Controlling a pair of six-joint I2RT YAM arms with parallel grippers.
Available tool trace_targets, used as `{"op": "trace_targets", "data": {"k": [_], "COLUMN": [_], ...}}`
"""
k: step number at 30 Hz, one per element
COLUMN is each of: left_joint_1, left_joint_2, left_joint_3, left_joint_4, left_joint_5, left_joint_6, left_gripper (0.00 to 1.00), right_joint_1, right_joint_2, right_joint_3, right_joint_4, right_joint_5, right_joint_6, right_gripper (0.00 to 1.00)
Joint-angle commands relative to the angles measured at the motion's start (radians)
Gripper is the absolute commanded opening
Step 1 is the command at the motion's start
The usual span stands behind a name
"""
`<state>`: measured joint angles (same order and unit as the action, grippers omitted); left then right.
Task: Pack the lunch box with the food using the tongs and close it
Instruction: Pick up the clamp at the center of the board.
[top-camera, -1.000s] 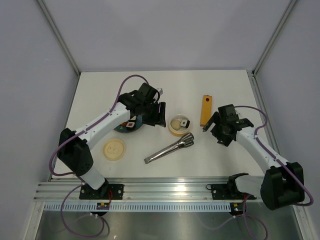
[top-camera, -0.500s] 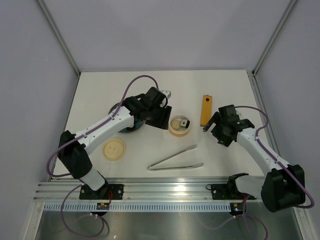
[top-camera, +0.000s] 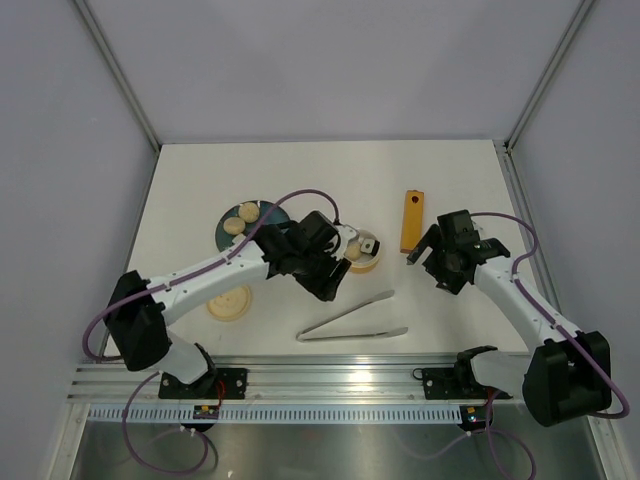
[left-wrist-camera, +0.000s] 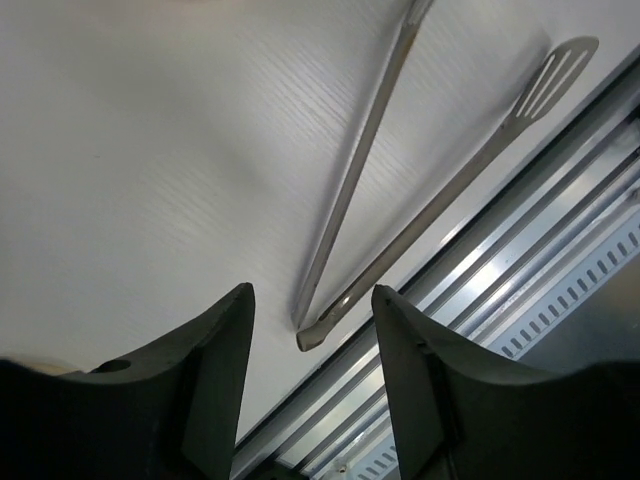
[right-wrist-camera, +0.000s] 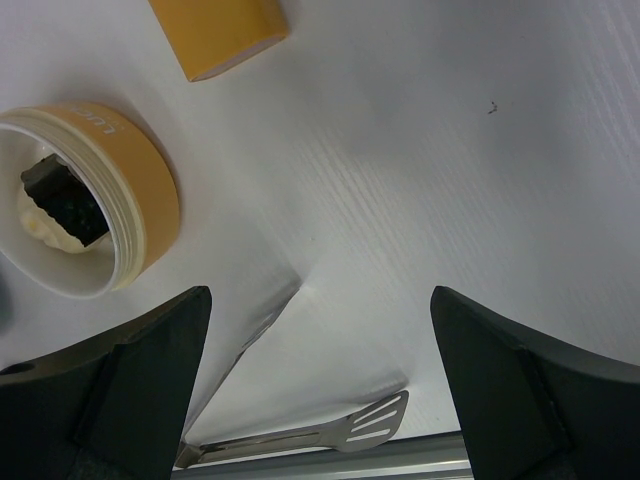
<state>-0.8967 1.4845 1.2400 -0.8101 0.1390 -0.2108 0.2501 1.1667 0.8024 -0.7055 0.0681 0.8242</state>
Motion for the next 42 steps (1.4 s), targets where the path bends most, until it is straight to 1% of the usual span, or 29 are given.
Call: {"op": "trace_targets", "data": {"k": [1, 7, 9, 11, 15, 21, 22, 25, 26, 28, 29, 36, 39, 42], "left_joint_1": [-0.047, -0.107, -0.111, -0.113, -0.117, -0.134, -0.134, -0.137, -0.139, -0.14, -0.14, -0.139, -0.133, -0.081], "left_joint_2": [0.063, 0.172, 0.206, 0.224, 0.278, 0.322, 0.329, 0.336, 0.332, 0.304, 0.292, 0.154, 0.08, 0.022], "left_joint_3": [-0.051, -0.036, -0.03, -0.025, -0.031, -0.016, -0.013, -0.001, 0.004, 0.016, 0.019, 0.059, 0.091, 0.128], "left_joint_4": [0.074, 0.112, 0.124, 0.135, 0.161, 0.181, 0.183, 0.181, 0.175, 0.166, 0.158, 0.143, 0.12, 0.094], "left_joint_5": [0.06, 0.019, 0.002, -0.012, -0.013, -0.087, -0.104, -0.134, -0.157, -0.171, -0.177, -0.145, -0.192, -0.223], "left_joint_6": [0.041, 0.021, 0.011, 0.005, 0.014, -0.007, -0.013, -0.044, -0.047, -0.055, -0.058, -0.056, -0.079, -0.14], "left_gripper": [0.6, 0.72, 0.72, 0.7, 0.59, 0.5, 0.42, 0.29, 0.19, 0.05, 0.0, 0.0, 0.0, 0.0], "right_joint_1": [0.012, 0.012, 0.011, 0.012, 0.012, 0.012, 0.011, 0.011, 0.012, 0.011, 0.011, 0.011, 0.011, 0.011], "right_joint_2": [-0.033, -0.048, -0.048, -0.052, -0.064, -0.067, -0.068, -0.068, -0.07, -0.071, -0.073, -0.071, -0.075, -0.076], "right_joint_3": [0.004, -0.003, -0.006, -0.008, -0.012, -0.023, -0.025, -0.022, -0.02, -0.017, -0.017, -0.016, -0.014, -0.011], "right_joint_4": [-0.018, -0.028, -0.026, -0.025, -0.028, -0.028, -0.026, -0.035, -0.037, -0.045, -0.045, -0.042, -0.049, -0.072], "right_joint_5": [0.021, 0.027, 0.025, 0.022, 0.024, 0.025, 0.024, 0.027, 0.03, 0.038, 0.039, 0.042, 0.064, 0.09], "right_joint_6": [0.003, 0.0, 0.0, 0.0, 0.0, 0.003, 0.004, 0.001, 0.0, -0.003, -0.005, -0.007, -0.008, -0.01], "right_gripper": [1.0, 1.0, 1.0, 1.0, 1.0, 0.99, 1.0, 0.99, 0.99, 1.0, 0.99, 1.0, 1.0, 0.99]}}
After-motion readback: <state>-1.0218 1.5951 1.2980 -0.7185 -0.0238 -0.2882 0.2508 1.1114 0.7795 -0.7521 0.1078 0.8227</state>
